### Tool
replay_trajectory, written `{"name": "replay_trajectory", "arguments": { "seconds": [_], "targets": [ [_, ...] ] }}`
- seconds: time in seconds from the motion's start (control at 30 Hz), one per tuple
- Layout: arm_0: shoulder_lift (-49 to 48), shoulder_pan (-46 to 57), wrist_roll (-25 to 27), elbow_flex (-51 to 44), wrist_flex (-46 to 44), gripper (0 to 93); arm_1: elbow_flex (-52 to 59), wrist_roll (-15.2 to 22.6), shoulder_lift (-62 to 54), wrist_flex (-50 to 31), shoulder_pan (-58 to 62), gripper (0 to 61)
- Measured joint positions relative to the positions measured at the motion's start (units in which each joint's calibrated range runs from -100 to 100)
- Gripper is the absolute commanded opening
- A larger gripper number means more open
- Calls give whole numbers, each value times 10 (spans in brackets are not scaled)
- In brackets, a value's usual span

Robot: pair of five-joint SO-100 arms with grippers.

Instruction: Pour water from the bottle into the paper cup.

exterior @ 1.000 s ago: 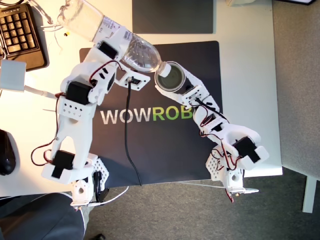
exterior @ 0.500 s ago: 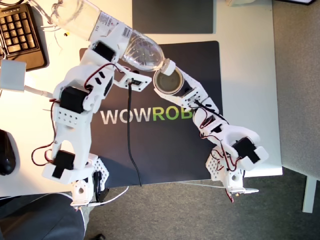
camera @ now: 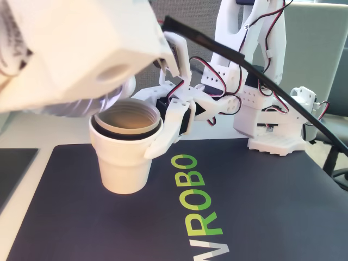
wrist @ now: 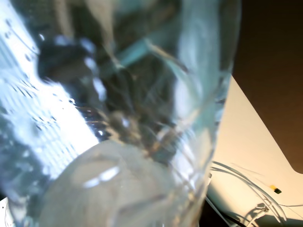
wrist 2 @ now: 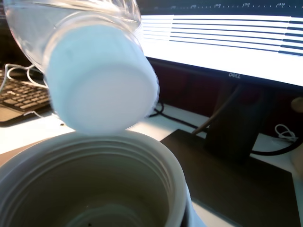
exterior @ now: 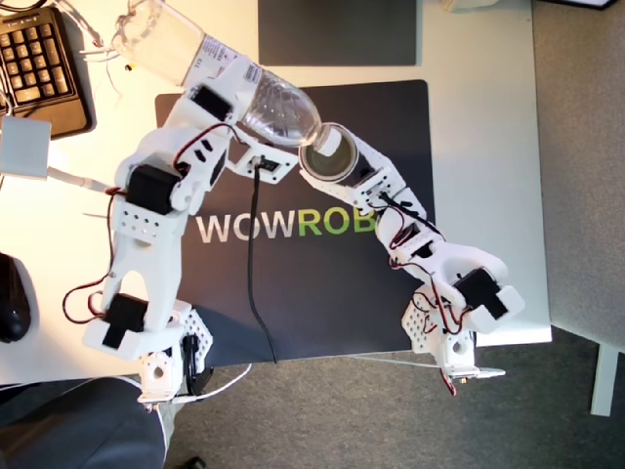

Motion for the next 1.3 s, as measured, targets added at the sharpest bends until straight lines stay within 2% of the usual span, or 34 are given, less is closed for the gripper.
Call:
{"name": "replay_trajectory", "arguments": {
  "seconds": [0.2, 0.47, 0.7, 1.3],
  "targets": [
    [-14, 6, 0, 16, 0, 0, -5, 0, 0, 7, 1, 2],
    [-99, 7, 0, 83, 0, 0, -5, 0, 0, 7, 4, 2],
    [-107, 5, 0, 84, 0, 0, -8, -6, 0, 6, 26, 2],
    [-107, -5, 0, 100, 0, 0, 68, -8, -1, -97, -1, 2]
  ]
}}
